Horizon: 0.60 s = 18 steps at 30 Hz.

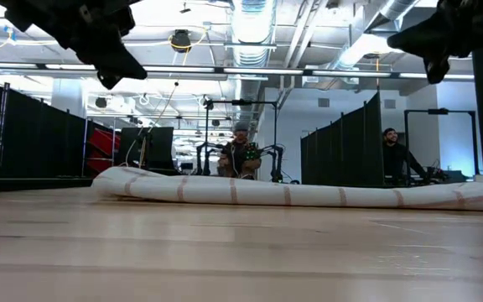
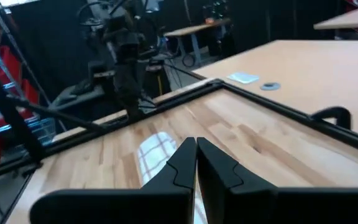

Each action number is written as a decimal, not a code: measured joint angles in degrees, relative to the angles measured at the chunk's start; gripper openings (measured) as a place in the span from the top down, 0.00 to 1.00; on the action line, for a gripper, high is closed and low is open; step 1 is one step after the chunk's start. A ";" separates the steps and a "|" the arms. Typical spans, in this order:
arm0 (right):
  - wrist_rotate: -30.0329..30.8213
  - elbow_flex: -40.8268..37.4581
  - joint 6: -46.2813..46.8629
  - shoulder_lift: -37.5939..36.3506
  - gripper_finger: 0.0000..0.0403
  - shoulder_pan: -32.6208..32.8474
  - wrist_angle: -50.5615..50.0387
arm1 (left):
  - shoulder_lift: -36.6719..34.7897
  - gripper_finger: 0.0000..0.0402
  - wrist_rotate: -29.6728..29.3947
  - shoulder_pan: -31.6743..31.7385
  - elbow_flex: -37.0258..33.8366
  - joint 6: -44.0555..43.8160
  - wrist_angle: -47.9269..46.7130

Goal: Roll towel
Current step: Return to Home Position

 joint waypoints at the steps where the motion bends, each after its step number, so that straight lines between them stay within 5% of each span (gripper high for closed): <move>1: -0.02 -0.72 -0.61 -0.37 1.00 0.26 1.46 | -0.38 1.00 -0.03 0.01 0.00 0.52 0.24; 10: -0.59 -7.80 -5.60 -8.88 1.00 0.17 9.46 | -8.56 1.00 0.39 0.07 -3.68 1.54 4.07; 18: -14.07 -11.89 -11.60 -17.59 1.00 -2.74 12.81 | -18.49 1.00 4.90 0.09 -17.72 -6.74 18.13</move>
